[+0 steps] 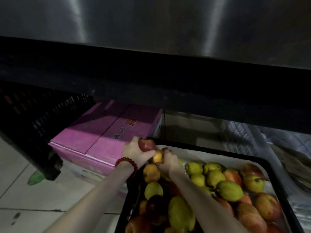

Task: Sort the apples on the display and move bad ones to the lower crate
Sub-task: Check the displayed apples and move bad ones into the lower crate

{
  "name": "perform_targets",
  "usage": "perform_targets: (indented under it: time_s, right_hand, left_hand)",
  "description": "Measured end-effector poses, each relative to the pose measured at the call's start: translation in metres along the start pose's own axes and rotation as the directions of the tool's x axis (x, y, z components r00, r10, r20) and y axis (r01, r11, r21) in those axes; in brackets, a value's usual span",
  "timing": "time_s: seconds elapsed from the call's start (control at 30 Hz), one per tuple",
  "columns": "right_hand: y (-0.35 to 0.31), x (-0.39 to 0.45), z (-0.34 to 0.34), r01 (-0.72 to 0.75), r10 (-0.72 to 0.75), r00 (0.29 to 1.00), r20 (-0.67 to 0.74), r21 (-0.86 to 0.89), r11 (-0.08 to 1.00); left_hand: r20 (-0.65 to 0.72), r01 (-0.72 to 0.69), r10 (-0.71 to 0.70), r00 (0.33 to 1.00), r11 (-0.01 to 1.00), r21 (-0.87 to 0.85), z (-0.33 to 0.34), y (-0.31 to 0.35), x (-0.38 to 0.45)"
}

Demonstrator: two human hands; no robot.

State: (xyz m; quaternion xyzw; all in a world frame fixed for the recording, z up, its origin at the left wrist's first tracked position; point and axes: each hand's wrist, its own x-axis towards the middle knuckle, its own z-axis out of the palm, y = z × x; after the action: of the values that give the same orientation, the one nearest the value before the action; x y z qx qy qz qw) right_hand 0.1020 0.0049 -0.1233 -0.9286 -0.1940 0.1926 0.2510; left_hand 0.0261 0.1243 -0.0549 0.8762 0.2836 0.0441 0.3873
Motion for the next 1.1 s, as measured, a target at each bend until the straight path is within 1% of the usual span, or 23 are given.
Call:
perform_targets:
  time_s: [0.1,0.17,0.27,0.33,0.43,0.5,0.57,0.6,0.63,0.7,0.73,0.77,0.83,0.9,0.97,1.0,1.07,1.1]
  right_hand:
    - [-0.005,0.02,0.006,0.033,-0.032,0.999,0.021,-0.031,0.999]
    - [-0.005,0.031,0.008,0.039,-0.036,0.999,0.037,-0.098,0.994]
    - [-0.009,0.04,0.012,0.007,0.005,0.998,0.064,-0.183,0.983]
    - [-0.01,0.044,0.015,-0.004,0.021,0.998,0.058,-0.274,0.962]
    - [-0.008,0.045,0.018,0.011,-0.002,1.0,0.023,-0.385,0.923]
    - [-0.006,0.045,0.017,0.002,-0.002,1.0,-0.001,-0.396,0.918]
    - [-0.003,0.042,0.014,-0.016,0.009,1.0,-0.019,-0.368,0.93]
    - [-0.001,0.04,0.013,-0.028,0.016,0.999,-0.043,-0.309,0.951]
    - [0.001,0.034,0.009,-0.052,0.038,0.997,-0.073,-0.203,0.978]
    - [0.002,0.018,-0.002,-0.094,0.105,0.986,-0.129,0.092,0.991]
    - [0.003,0.008,-0.009,-0.086,0.118,0.981,-0.157,0.199,0.976]
    - [0.004,-0.004,-0.017,-0.069,0.12,0.977,-0.176,0.271,0.96]
    - [0.006,-0.033,-0.032,-0.03,0.116,0.97,-0.215,0.365,0.931]
    - [0.013,-0.065,-0.046,0.007,0.117,0.969,-0.219,0.497,0.868]
    - [0.022,-0.094,-0.058,0.043,0.102,0.979,-0.179,0.659,0.751]
    - [0.027,-0.108,-0.064,0.033,0.109,0.985,-0.135,0.762,0.647]
    - [0.032,-0.138,-0.078,-0.057,0.123,0.992,0.014,0.931,0.359]
    - [0.036,-0.153,-0.085,-0.091,0.117,0.991,0.064,0.966,0.242]
  left_hand:
    - [-0.006,0.004,-0.004,1.0,1.0,0.002,0.004,-0.009,0.002]
    - [-0.003,0.014,-0.014,1.0,1.0,-0.02,0.006,-0.012,0.005]
    - [-0.01,0.023,-0.024,1.0,0.999,-0.031,0.006,-0.013,0.009]
    - [-0.019,0.023,-0.024,1.0,1.0,-0.02,0.005,-0.014,0.01]
    - [-0.035,0.02,-0.02,0.999,1.0,-0.002,0.003,-0.016,0.011]
    - [-0.039,0.012,-0.013,0.999,1.0,-0.009,0.002,-0.017,0.01]
    - [-0.052,0.011,-0.011,0.999,1.0,-0.005,-0.001,-0.017,0.01]
    - [-0.06,0.011,-0.011,0.998,1.0,-0.002,-0.002,-0.016,0.009]
    - [-0.065,0.01,-0.01,0.998,1.0,0.0,-0.004,-0.015,0.009]
    - [-0.056,0.01,-0.01,0.998,1.0,-0.005,-0.007,-0.01,0.004]
    - [-0.046,0.009,-0.01,0.999,1.0,-0.015,-0.007,-0.006,0.0]
    - [-0.038,0.007,-0.008,0.999,1.0,-0.027,-0.007,-0.002,-0.003]
    - [-0.024,0.01,-0.012,1.0,0.997,-0.073,-0.008,0.007,-0.012]
    - [0.005,0.008,-0.007,1.0,0.994,-0.113,-0.007,0.019,-0.023]
    - [0.035,0.003,0.002,0.999,0.99,-0.143,-0.006,0.03,-0.039]
    - [0.04,-0.008,0.014,0.999,0.987,-0.161,-0.006,0.036,-0.047]
    - [0.045,-0.043,0.053,0.998,0.979,-0.2,-0.007,0.045,-0.065]
    - [0.057,-0.059,0.073,0.996,0.974,-0.218,-0.007,0.051,-0.075]
